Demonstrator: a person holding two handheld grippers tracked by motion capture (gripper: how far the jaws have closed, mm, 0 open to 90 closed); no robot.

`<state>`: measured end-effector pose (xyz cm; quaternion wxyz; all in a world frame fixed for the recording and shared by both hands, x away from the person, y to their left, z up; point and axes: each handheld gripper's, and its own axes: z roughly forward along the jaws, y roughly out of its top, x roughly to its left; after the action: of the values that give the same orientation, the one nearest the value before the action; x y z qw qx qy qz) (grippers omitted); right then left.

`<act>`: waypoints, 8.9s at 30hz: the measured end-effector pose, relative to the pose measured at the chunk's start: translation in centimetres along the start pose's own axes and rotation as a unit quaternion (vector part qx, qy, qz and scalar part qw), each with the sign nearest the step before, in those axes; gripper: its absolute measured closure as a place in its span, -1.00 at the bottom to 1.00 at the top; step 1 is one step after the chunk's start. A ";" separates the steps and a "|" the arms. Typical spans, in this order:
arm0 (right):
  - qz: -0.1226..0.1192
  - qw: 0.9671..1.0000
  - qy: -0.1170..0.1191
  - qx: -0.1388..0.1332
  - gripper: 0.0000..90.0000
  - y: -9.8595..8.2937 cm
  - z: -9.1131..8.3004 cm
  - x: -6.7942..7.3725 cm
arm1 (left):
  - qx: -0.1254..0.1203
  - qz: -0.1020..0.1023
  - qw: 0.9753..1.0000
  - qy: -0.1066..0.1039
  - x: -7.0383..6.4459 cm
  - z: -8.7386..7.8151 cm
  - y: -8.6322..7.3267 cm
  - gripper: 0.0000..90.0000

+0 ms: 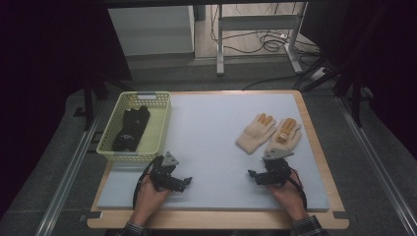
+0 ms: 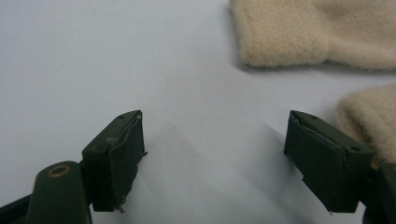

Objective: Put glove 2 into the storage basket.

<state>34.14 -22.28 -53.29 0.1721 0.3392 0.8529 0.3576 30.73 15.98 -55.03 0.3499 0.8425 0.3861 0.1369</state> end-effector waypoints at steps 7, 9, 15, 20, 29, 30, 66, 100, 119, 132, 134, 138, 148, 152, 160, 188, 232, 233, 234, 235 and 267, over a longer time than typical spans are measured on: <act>-0.001 1.000 0.003 0.000 -0.52 0.0 -0.1 0.0 | -0.001 0.000 1.000 0.000 0.0 0.0 0.0 -0.97; 0.001 1.000 0.004 -0.002 -0.41 0.0 -0.2 0.0 | -0.001 0.000 1.000 0.000 0.0 0.0 0.0 -0.97; 0.012 1.000 0.009 -0.002 -0.14 0.2 -0.5 0.3 | -0.002 0.000 1.000 0.001 0.0 0.0 0.0 -0.97; 0.027 0.999 0.004 -0.023 -0.01 1.8 -1.1 -0.3 | -0.002 0.000 1.000 0.001 0.0 0.0 0.0 -0.97; 0.025 0.999 -0.032 -0.028 0.11 6.1 0.1 -3.7 | -0.002 -0.001 1.000 0.001 0.0 0.0 0.0 -0.97; 0.026 0.998 -0.040 -0.028 0.05 6.5 0.5 -4.2 | -0.002 -0.001 1.000 0.001 0.0 0.0 0.0 -0.97; -0.019 1.000 0.015 -0.011 0.18 10.6 2.2 -2.6 | -0.001 0.000 1.000 0.001 0.0 0.0 0.0 -0.97; -0.101 0.979 0.172 0.045 0.80 8.9 6.7 9.4 | -0.003 -0.002 1.000 0.001 0.0 0.0 -0.1 -0.97; -0.068 0.991 0.112 -0.009 0.32 8.9 2.9 4.8 | -0.002 0.001 1.000 0.001 0.0 0.0 0.0 -0.97; 0.005 1.000 0.022 -0.013 0.29 7.4 0.2 -3.7 | -0.002 -0.001 1.000 0.001 0.0 0.0 0.0 -0.97; 0.011 1.000 0.002 -0.012 0.27 7.1 -0.4 -5.0 | -0.002 -0.001 1.000 0.001 0.0 0.0 0.0 -0.97; 0.031 0.999 -0.032 -0.009 0.21 6.4 -1.6 -7.4 | -0.002 -0.001 1.000 0.000 0.0 0.0 0.0 -0.97; 0.081 0.992 -0.095 -0.001 -0.17 3.8 -2.8 -12.1 | -0.002 -0.001 1.000 0.000 0.0 0.0 0.0 -0.97; 0.094 0.991 -0.096 0.006 -0.25 2.7 -1.9 -12.9 | -0.002 -0.001 1.000 0.000 0.0 0.0 0.0 -0.97; 0.096 0.991 -0.094 0.009 -0.07 1.5 0.6 -13.4 | -0.002 -0.001 1.000 0.000 0.0 0.0 0.0 -0.97; 0.064 0.996 -0.008 -0.069 0.36 5.8 -4.3 -6.8 | -0.002 -0.001 1.000 0.000 0.0 0.0 0.0 -0.97; -0.017 0.994 0.108 -0.004 0.00 7.5 4.8 4.3 | -0.001 0.000 1.000 0.000 0.0 0.0 0.0 -0.97; -0.021 0.994 0.107 -0.004 -0.03 7.6 4.6 4.3 | -0.002 0.001 1.000 0.001 0.0 0.0 0.0 -0.97; -0.026 0.994 0.105 -0.003 -0.05 7.7 4.4 4.3 | -0.001 0.001 1.000 0.001 0.0 0.0 0.0 -0.97; -0.029 0.994 0.104 -0.003 -0.06 7.9 4.1 4.3 | -0.001 0.001 1.000 0.001 0.0 0.0 0.0 -0.97; 0.011 1.000 0.019 0.005 0.56 7.8 5.6 -1.6 | -0.002 0.000 1.000 0.000 0.0 0.0 -0.1 -0.97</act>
<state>41.87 -16.62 -51.37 0.1506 0.3429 0.8538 0.3617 30.72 16.01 -55.08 0.3511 0.8417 0.3865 0.1377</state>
